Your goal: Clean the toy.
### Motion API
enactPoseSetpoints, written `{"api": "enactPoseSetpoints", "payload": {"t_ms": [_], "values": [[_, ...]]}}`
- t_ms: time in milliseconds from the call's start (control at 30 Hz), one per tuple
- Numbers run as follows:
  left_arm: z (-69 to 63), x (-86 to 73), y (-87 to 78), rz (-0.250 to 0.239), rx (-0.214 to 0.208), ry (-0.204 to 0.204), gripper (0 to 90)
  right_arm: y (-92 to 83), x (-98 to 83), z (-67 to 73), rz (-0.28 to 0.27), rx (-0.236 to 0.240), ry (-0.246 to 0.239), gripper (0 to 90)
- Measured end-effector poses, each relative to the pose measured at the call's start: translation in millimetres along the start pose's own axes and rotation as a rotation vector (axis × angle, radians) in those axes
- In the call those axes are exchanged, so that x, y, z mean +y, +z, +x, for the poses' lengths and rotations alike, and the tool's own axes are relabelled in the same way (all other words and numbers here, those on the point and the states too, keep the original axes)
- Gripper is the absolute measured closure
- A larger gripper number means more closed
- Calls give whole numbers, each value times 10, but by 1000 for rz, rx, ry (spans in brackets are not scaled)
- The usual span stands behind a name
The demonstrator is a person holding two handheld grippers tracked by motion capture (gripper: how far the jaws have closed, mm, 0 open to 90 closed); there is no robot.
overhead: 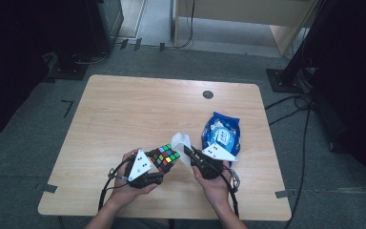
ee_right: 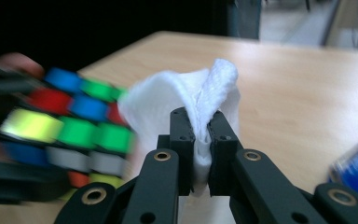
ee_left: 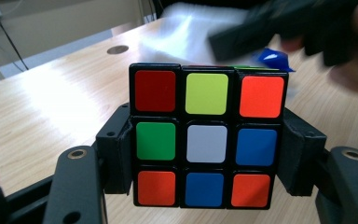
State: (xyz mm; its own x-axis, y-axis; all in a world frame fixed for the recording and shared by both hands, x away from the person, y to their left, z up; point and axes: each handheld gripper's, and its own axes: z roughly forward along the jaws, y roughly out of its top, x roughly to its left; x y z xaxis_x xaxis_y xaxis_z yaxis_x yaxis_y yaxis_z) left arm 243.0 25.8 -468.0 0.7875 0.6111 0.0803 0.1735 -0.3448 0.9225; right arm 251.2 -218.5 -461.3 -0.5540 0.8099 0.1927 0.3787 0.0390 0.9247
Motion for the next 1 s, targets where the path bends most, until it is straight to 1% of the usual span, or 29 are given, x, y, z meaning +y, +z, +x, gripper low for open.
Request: {"api": "enactPoseSetpoints", "payload": {"t_ms": [67, 133, 167, 233, 267, 300, 333, 367, 400, 433, 500, 533, 567, 600, 633, 667, 733, 767, 833, 900, 933, 1000], "values": [[-8, -6, 17, 7, 5, 4, 343, -84, 107, 114, -59, 60, -4, 844], [-32, -4, 32, 11, -1, 9, 342, -142, 193, 262, -100, 140, -16, 844], [-43, -1, 34, 11, -3, 12, 343, -156, 223, 360, -113, 183, -33, 844], [-68, 11, 31, 5, -11, 14, 343, -145, 227, 473, -107, 222, -56, 843], [-75, 19, 25, -1, -14, 16, 343, -128, 213, 519, -95, 235, -66, 843], [-75, 28, 14, -4, -17, 19, 343, -109, 192, 546, -87, 235, -77, 843], [-73, 36, 4, -12, -18, 14, 343, -90, 169, 548, -80, 232, -83, 843], [-69, 41, -2, -12, -18, 12, 343, -73, 147, 526, -77, 224, -78, 842], [-61, 41, -8, -12, -13, 13, 343, -66, 133, 498, -84, 224, -60, 842], [-49, 39, -15, -13, -15, 6, 343, -61, 120, 441, -86, 219, -30, 843], [-22, 38, -25, -12, -16, 0, 343, -43, 97, 346, -73, 181, -19, 842], [-15, 36, -26, -12, -15, -1, 343, -37, 83, 302, -68, 176, 3, 842], [-12, 32, -24, -11, -14, -1, 343, -18, 58, 218, -58, 161, 30, 842], [-8, 31, -23, -11, -14, -1, 343, 3, 28, 142, -39, 130, 45, 842], [-1, 30, -25, -14, -15, -5, 343, 16, 8, 94, -26, 107, 55, 842], [11, 32, -29, -20, -13, -10, 343, 37, -20, 29, 0, 82, 69, 842], [37, 35, -40, -21, -6, -19, 343, 68, -91, -94, 20, 29, 74, 842], [54, 33, -45, -20, -2, -19, 343, 78, -121, -147, 27, 9, 67, 840], [108, 21, -56, -17, 10, -37, 343, 78, -157, -234, 33, -20, 64, 817], [174, 6, -70, -9, 32, -55, 342, 57, -153, -285, 17, -29, 56, 753], [197, 0, -74, -8, 38, -66, 343, 40, -138, -295, 2, -27, 62, 722], [228, -12, -80, -3, 48, -72, 342, 10, -101, -294, -25, -14, 68, 689]]}}
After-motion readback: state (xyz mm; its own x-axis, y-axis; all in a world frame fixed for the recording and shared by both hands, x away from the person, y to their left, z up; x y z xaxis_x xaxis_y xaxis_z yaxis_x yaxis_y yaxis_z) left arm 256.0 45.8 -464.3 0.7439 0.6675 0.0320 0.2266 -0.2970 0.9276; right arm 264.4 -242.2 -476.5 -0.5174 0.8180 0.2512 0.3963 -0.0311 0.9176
